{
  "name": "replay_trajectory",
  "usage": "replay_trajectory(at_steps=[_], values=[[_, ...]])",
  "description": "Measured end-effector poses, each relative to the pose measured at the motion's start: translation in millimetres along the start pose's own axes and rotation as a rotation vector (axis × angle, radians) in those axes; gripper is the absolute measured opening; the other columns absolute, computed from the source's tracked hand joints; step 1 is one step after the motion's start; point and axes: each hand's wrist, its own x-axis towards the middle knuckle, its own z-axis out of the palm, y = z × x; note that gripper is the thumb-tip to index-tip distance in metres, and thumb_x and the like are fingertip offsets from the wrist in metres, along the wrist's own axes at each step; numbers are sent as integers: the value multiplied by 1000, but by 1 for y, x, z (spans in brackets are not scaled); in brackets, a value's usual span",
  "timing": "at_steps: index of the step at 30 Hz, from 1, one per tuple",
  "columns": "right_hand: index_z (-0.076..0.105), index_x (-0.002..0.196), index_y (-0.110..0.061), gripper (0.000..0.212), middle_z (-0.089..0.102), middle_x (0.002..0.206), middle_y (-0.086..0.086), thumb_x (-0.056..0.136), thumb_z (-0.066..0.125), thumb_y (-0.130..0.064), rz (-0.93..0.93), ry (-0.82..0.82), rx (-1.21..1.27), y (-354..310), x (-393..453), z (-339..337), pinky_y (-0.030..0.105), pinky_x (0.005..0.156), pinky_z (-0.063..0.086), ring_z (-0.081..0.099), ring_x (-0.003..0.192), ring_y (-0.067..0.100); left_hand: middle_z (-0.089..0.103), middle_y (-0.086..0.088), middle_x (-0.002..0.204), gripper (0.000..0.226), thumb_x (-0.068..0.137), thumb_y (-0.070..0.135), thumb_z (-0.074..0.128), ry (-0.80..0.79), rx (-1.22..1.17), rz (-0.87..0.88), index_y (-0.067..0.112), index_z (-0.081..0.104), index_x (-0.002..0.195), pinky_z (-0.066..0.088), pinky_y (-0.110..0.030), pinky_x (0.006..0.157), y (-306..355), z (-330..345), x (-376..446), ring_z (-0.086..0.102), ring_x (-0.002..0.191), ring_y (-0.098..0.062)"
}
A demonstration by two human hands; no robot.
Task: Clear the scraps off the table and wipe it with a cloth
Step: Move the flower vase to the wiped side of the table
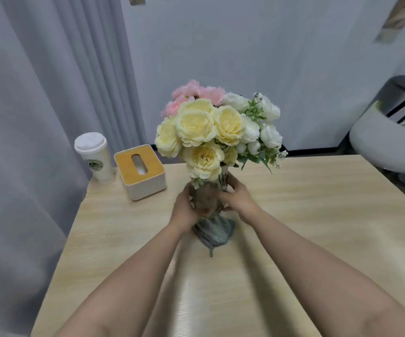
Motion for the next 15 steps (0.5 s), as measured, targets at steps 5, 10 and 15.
replay_trajectory(at_steps=[5, 10, 15], values=[[40, 140, -21, 70, 53, 133, -5, 78, 72, -17, -7, 120, 3, 19, -1, -96, 30, 66, 56, 60, 106, 21, 56, -3, 125, 75, 68, 15, 82, -86, 16, 37, 13, 44, 132, 38, -16, 77, 46, 86, 13, 53, 110, -18], [38, 142, -25, 72, 52, 134, -8, 78, 72, -20, 24, 248, 3, 46, -5, -187, 41, 73, 59, 61, 105, 20, 55, -5, 127, 67, 75, 10, 75, -189, 10, 76, 11, 42, 133, 34, -12, 73, 82, 173, 22, 52, 115, -21], [42, 139, -26, 71, 54, 132, -8, 77, 75, -24, 27, 335, 35, 79, -10, -270, 39, 70, 59, 61, 103, 19, 54, -7, 122, 67, 75, 7, 74, -261, -13, 105, 7, 42, 133, 34, -11, 72, 109, 261, 29, 51, 105, -18]])
